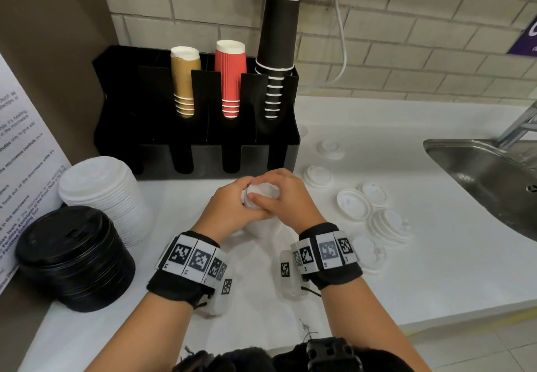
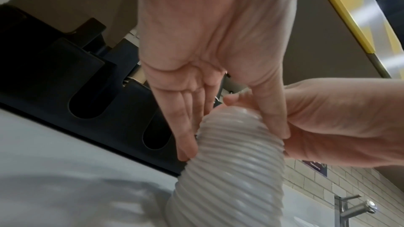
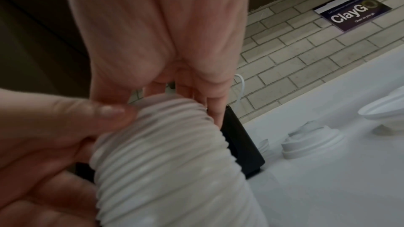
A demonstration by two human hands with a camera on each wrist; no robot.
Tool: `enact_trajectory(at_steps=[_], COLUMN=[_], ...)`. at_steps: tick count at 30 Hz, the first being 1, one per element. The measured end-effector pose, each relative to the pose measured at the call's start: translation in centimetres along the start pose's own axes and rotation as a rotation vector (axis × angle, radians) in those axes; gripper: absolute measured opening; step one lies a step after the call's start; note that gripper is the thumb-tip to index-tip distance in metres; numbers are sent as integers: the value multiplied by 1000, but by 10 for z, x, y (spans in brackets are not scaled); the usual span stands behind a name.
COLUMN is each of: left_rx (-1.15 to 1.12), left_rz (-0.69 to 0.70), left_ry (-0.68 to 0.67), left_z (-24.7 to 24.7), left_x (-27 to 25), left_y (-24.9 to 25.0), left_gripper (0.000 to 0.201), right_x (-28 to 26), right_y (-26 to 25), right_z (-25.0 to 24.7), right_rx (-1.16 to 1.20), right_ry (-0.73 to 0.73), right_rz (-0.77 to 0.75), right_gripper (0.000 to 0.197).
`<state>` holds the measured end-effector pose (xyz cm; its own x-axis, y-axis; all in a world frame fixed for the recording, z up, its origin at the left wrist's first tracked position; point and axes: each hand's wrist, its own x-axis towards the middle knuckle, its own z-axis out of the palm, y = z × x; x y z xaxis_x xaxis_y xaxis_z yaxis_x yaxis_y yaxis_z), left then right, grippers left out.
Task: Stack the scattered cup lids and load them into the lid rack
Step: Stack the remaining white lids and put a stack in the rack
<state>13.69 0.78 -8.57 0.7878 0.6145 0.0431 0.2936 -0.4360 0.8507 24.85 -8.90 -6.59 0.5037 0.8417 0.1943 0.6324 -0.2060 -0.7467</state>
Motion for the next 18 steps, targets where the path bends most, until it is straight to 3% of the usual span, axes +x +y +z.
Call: enact_trajectory(at_steps=[6,9,11,13,15,18], left_rx=[47,103,130,139,136,143], left_rz=[24,-5,-24,-38,-45,-48], left_ry=[-36,-65,-81,-85,-82,-71], left_z=[-3,-5,-6,-7,-7,-6], left_x=[0,3,3,3,3,3], left_y=[4,8,10,11,12,13], left_gripper=[49,56,57,58,57,55], right_x=[2,7,6,2,-3,-7], right_y=[8,27,39,48,53,51], right_z=[-11,-38,-55,-64,-67,-68], right_rx=[78,-263,-577,-708,-714,-690], right_ry=[-14,18,-93,-200,-279,-318], right_rz=[102,349,584,754,828,820], right_gripper=[29,35,40,43,41,36])
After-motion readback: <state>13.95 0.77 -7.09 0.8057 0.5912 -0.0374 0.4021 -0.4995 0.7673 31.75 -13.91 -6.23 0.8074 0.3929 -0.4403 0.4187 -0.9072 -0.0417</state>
